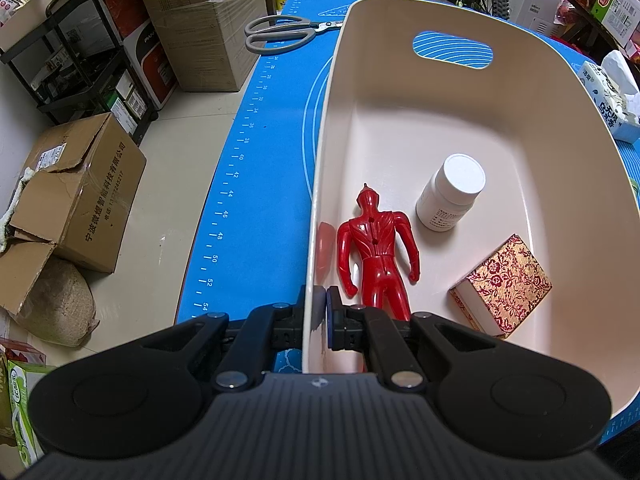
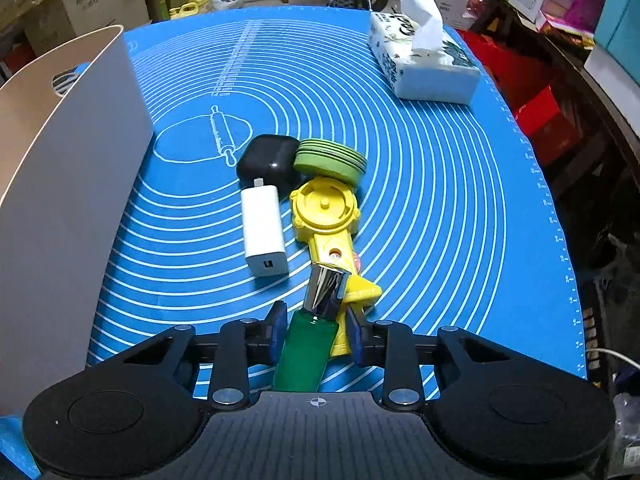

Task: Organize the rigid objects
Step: 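Grasp the green glass bottle with the right gripper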

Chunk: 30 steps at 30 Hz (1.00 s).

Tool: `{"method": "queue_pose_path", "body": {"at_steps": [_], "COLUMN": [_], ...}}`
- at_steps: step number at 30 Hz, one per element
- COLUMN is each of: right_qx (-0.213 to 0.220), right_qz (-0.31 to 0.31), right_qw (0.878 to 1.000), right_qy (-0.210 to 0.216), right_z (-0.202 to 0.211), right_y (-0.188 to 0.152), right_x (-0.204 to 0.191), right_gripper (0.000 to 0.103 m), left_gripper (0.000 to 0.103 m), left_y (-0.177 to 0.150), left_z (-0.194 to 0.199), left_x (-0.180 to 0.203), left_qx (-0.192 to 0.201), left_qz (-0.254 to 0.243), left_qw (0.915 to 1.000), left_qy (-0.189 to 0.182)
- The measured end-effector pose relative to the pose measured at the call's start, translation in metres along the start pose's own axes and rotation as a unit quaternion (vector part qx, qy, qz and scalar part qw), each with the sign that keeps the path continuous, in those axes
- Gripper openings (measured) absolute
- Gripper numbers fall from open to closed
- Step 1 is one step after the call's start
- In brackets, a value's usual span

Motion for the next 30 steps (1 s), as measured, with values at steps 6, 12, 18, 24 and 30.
{"method": "queue_pose_path", "body": {"at_steps": [6, 12, 18, 24, 30], "right_qx": [0.008, 0.034, 0.068, 0.106, 0.150], "right_qz": [0.013, 0.014, 0.012, 0.017, 0.025], "right_qw": [1.000, 0.999, 0.997, 0.994, 0.987], "right_qy": [0.004, 0.008, 0.014, 0.028, 0.046], "right_z": [0.005, 0.021, 0.038, 0.056, 0.079], "right_y": [-0.002, 0.004, 0.017, 0.030, 0.044], "right_x": [-0.006, -0.008, -0.014, -0.031, -0.053], "right_gripper": [0.034, 0.033, 0.033, 0.033, 0.033], "left_gripper": [0.009, 0.009, 0.009, 0.009, 0.009], "left_y": [0.000, 0.000, 0.000, 0.000, -0.001], "left_z": [0.000, 0.000, 0.000, 0.001, 0.001], "left_x": [0.000, 0.000, 0.000, 0.000, 0.000], "left_qx": [0.000, 0.000, 0.000, 0.000, 0.000], "left_qz": [0.001, 0.000, 0.000, 0.000, 0.001], "left_qw": [1.0000, 1.0000, 1.0000, 1.0000, 1.0000], "left_qy": [-0.001, 0.000, 0.000, 0.001, -0.001]}}
Point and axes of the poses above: each gripper's, at about its wrist camera, not at the fingertips, and z roughly against the way its jaws point, x to its right, y to its top, the point moved 9 cm from there along -z, roughly the way its jaws point, and after that the axes turned 3 degrees about y, right-handed, at the moved point
